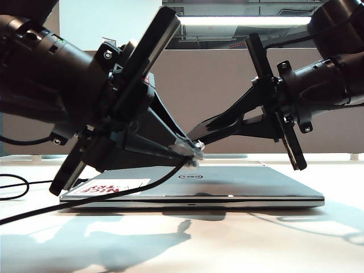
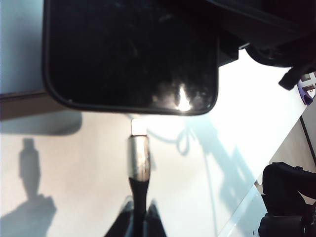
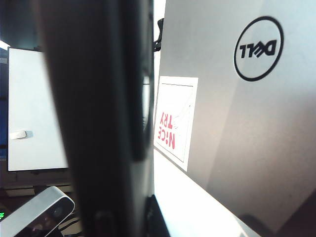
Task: Pick up the charging cable and the phone, plug the charging cable into the charging port on the phone, and finally place them back on the table.
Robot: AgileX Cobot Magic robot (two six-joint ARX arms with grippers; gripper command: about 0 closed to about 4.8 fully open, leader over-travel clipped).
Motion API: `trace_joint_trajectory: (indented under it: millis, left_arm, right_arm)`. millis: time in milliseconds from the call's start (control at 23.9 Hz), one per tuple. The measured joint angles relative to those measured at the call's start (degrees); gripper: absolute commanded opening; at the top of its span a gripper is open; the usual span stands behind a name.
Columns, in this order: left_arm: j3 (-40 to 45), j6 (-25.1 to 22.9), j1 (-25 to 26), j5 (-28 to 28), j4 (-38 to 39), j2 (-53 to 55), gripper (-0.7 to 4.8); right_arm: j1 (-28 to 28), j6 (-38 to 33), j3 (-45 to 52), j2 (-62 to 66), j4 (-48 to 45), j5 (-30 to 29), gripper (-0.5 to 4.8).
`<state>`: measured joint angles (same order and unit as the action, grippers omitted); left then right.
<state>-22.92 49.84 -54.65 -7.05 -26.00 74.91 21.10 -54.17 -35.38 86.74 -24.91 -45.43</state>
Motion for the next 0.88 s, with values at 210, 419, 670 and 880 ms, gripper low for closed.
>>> trace_joint_trajectory:
  millis: [210, 419, 670, 880]
  left_arm:
    - [0.00, 0.00, 0.00, 0.00, -0.02, 0.00, -0.07]
    - [0.00, 0.02, 0.00, 0.00, -0.02, 0.00, -0.07]
    - [0.00, 0.02, 0.00, -0.04, 0.00, 0.00, -0.07]
    - [0.00, 0.02, 0.00, -0.07, -0.02, 0.00, -0.07]
  right_arm:
    - [0.02, 1.25, 0.00, 0.00, 0.00, 0.00, -0.05]
    - [0.37, 1.29, 0.00, 0.00, 0.13, -0.31, -0.05]
    - [0.33, 1.29, 0.00, 0.00, 1.03, -0.96, -0.05]
    - [0.33, 1.64, 0.00, 0.00, 1.03, -1.05, -0.05]
